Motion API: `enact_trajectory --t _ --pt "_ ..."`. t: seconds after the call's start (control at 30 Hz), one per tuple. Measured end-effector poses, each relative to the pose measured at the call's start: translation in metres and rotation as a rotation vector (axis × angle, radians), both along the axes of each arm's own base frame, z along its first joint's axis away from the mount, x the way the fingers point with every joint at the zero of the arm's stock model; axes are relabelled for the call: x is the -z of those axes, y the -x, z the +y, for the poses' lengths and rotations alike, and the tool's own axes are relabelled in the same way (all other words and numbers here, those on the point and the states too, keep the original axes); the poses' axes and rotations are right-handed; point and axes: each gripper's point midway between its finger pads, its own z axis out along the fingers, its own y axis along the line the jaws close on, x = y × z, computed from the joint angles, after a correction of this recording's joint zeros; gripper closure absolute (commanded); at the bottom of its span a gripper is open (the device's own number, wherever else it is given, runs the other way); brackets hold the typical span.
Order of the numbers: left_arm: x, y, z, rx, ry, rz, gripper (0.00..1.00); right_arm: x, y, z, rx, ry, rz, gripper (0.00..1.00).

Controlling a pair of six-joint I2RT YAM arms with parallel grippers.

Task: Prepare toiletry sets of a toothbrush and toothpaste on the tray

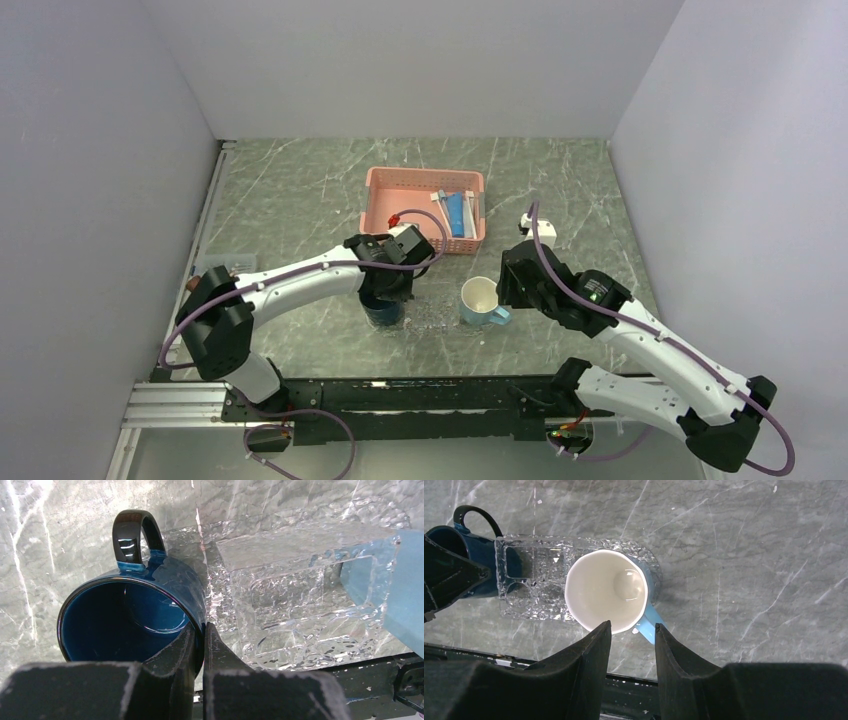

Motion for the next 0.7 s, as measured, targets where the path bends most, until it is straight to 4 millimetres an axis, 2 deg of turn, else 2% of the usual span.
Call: enact_trajectory --t 0.3,0.43,0.7 --pt "0.0046 0.0018 -0.0011 0.006 -0.001 0.002 0.99 -0.0004 0.0001 -0.0001 0.002 -0.003 -0.001 0.59" --pt "0.0044 0.0015 -0.0017 0.007 0.002 0.0 0.89 -0.0002 0.0001 0.0 0.002 -0.002 0.0 0.58" --pt "0.0049 0.002 -0.0042 0.012 0.008 -0.004 0.83 0.0001 0.0 0.0001 0.002 -0.002 0.001 0.58"
